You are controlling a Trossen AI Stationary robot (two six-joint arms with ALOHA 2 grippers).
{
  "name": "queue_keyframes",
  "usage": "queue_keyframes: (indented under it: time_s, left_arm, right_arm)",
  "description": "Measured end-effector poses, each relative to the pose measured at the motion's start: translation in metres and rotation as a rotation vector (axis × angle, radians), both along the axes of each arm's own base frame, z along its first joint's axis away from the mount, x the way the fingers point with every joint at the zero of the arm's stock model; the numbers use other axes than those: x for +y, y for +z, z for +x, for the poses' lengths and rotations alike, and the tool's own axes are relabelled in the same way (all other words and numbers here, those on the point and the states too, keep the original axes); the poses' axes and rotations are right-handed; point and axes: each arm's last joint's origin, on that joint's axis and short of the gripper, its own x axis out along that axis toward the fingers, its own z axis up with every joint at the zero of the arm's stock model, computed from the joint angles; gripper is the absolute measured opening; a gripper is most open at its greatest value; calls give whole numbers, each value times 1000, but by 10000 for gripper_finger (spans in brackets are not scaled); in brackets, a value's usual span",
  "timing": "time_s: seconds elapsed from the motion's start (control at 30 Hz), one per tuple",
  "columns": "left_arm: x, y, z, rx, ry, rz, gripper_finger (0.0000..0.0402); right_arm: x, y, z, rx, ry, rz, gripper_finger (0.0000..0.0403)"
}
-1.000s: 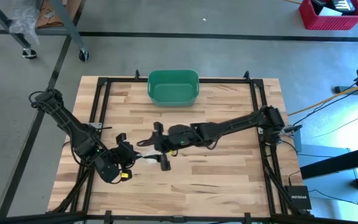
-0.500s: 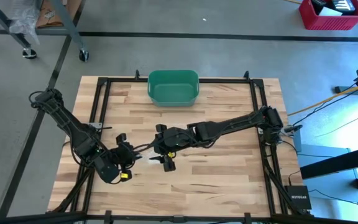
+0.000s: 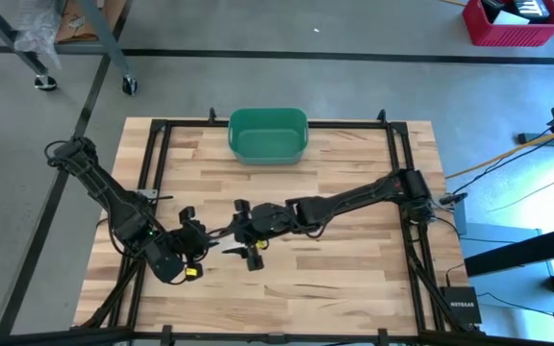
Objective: Roll bandage
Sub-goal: Close the transparent zip bag
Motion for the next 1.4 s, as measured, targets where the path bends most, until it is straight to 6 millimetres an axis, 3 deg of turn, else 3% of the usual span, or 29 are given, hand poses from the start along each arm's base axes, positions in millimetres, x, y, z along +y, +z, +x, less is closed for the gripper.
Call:
queue_keyframes:
  time_s: [0.27,1.23,1.4]
  left_arm:
    - [-2,-1,-2,12,-19,3,21]
    - [-3,-5,-1,39,-22,23,21]
    - [-3,-5,-1,44,-23,28,21]
  right_arm:
    - [1,-8,2,23,6,25,224]
    - [1,-8,2,26,5,34,224]
    - [0,6,-4,1,9,31,224]
